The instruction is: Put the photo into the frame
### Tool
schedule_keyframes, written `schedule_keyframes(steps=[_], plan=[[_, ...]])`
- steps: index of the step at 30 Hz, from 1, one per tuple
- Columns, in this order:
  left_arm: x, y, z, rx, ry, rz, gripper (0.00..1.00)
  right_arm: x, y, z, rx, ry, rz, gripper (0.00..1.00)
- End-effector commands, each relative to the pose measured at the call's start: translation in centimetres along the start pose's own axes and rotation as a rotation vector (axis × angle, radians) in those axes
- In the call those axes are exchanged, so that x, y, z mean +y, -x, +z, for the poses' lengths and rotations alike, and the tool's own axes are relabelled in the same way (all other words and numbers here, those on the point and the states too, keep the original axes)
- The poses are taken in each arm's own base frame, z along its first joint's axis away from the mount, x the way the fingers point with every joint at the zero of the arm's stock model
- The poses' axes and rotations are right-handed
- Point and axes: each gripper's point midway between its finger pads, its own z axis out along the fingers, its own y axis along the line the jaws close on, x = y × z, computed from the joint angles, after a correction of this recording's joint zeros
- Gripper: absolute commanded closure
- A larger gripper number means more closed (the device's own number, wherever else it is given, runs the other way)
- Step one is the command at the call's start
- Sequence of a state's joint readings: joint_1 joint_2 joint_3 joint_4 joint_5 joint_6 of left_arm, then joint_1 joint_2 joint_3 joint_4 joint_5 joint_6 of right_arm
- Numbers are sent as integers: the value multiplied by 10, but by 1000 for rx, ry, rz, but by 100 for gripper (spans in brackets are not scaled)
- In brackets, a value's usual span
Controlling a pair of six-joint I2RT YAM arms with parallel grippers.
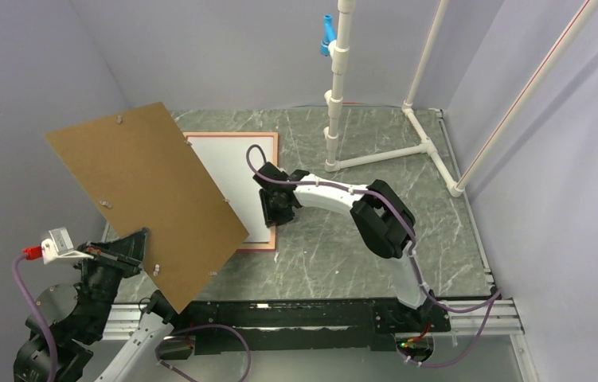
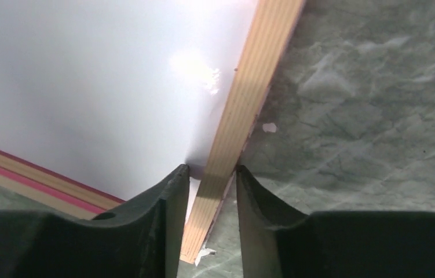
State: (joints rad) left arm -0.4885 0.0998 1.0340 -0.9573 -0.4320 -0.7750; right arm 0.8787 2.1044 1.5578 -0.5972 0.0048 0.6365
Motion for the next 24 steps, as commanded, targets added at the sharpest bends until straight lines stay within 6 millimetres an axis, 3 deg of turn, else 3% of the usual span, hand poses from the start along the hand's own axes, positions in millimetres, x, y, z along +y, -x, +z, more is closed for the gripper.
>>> schedule_keyframes(steps=[1, 9, 24], plan=[[-16, 22, 2, -82, -48, -50, 100, -6, 2, 2, -19, -78, -3, 68], [-17, 9, 12, -41, -41, -47, 100, -36, -19, -16, -14, -151, 16, 100], [-29, -14, 28, 59, -66, -28, 100, -84, -74, -66, 4, -218, 77, 100]])
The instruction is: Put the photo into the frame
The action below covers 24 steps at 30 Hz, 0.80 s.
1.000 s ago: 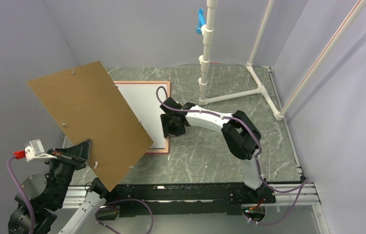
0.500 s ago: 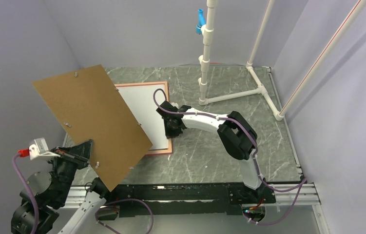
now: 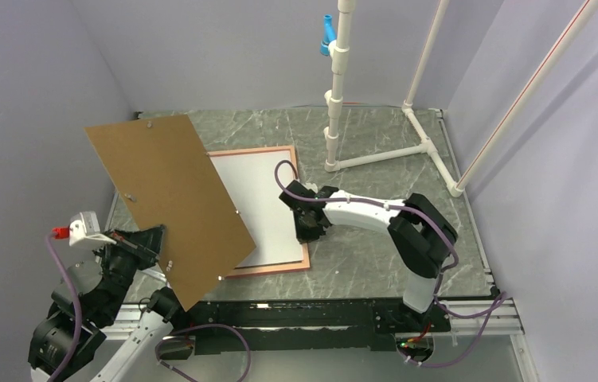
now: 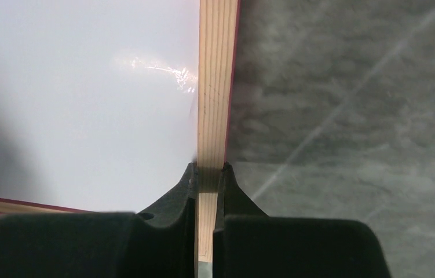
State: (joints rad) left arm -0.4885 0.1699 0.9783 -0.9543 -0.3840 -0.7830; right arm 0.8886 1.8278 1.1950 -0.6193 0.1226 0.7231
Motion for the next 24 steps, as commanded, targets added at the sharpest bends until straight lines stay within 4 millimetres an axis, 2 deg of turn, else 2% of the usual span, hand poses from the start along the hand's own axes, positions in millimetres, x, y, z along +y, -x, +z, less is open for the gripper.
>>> schedule_keyframes(steps=[1, 5, 9, 10, 11, 13, 15, 17, 20, 24], plan=[[-32, 18, 4, -51, -116, -62, 100, -25, -12, -25, -7, -58, 13, 100], [-37, 15, 6, -34, -132, -53, 100, -38, -28, -39, 1, -62, 53, 100], [-39, 14, 7, -18, -135, -44, 100, -43, -44, -44, 15, -20, 74, 100], [-40, 13, 7, -12, -141, -43, 100, -43, -47, -44, 16, -9, 71, 97], [-42, 11, 8, -6, -148, -42, 100, -44, -48, -45, 15, -4, 68, 87], [-45, 10, 9, 6, -160, -36, 100, -45, -46, -48, 3, -1, 65, 62], [-49, 9, 9, 16, -173, -29, 100, -44, -40, -55, -20, 2, 51, 43], [-54, 8, 8, 28, -195, -18, 100, -44, -31, -65, -55, 4, 46, 29], [-64, 6, 8, 52, -239, 5, 100, -38, -15, -87, -120, 48, 41, 16], [-88, -1, 6, 101, -363, 44, 100, -26, 5, -121, -222, 195, 30, 5]])
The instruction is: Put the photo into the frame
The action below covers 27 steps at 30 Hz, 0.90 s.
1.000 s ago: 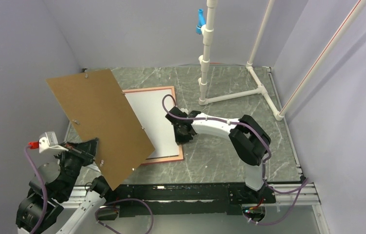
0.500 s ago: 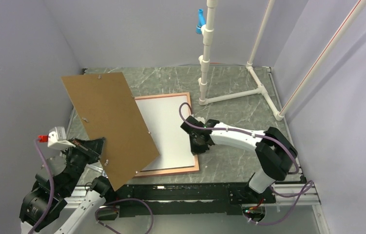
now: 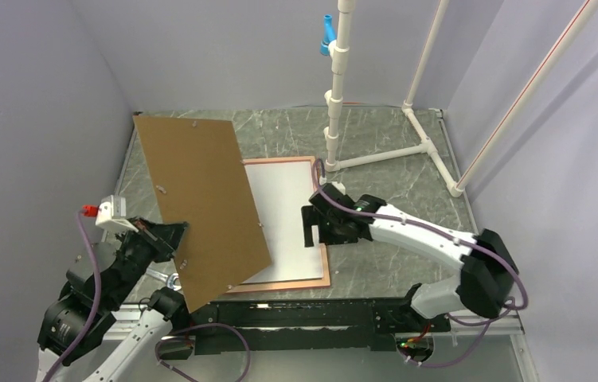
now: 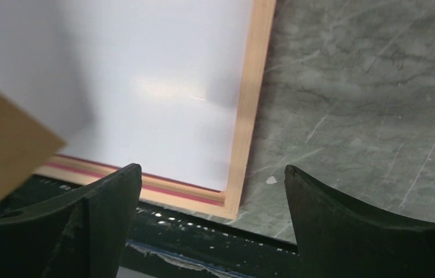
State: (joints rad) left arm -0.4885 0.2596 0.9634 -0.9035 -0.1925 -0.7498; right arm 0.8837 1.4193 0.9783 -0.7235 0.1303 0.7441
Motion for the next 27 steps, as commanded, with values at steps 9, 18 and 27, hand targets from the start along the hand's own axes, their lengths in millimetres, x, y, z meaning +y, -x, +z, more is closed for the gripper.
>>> schedule_keyframes(steps=[9, 18, 27], plan=[[-113, 15, -9, 34, -542, 63, 100, 9, 69, -114, -312, 577, 59, 1], [-145, 19, -20, -5, -767, -51, 100, 30, 68, -165, -379, 962, -8, 1], [-141, 16, -11, -19, -774, -146, 100, 40, 74, -182, -394, 1062, -21, 5]])
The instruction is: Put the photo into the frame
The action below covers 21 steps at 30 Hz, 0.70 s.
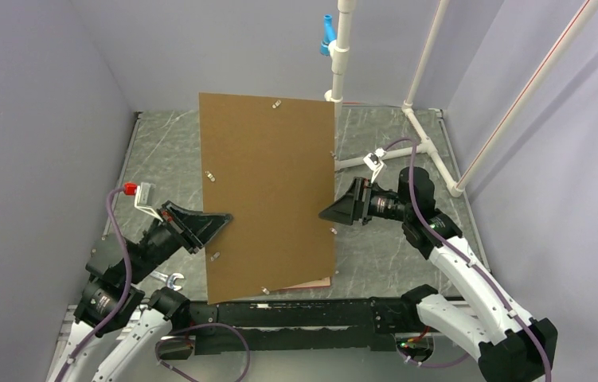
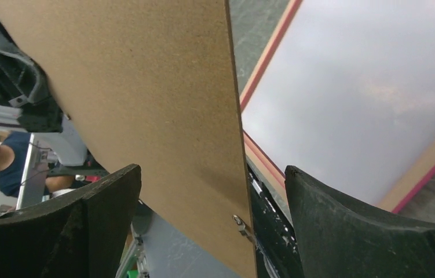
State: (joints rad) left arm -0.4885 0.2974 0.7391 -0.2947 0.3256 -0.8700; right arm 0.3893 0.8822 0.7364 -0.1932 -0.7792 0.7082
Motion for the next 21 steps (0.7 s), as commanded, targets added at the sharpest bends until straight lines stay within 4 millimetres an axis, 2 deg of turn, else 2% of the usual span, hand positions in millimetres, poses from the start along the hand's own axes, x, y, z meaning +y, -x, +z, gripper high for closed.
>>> schedule_keyframes(steps=[1, 7, 12, 21], plan=[[-41, 31, -4, -130, -166, -9, 100, 31, 13, -3, -22, 152, -43, 7], [-15, 26, -1, -127, -42, -35, 100, 69, 21, -15, -38, 310, -88, 13], [4, 23, 0, -129, 46, -69, 100, 87, 22, -26, -42, 364, -119, 22], [29, 7, 11, -75, 122, -100, 100, 118, 21, -42, -23, 520, -119, 29]])
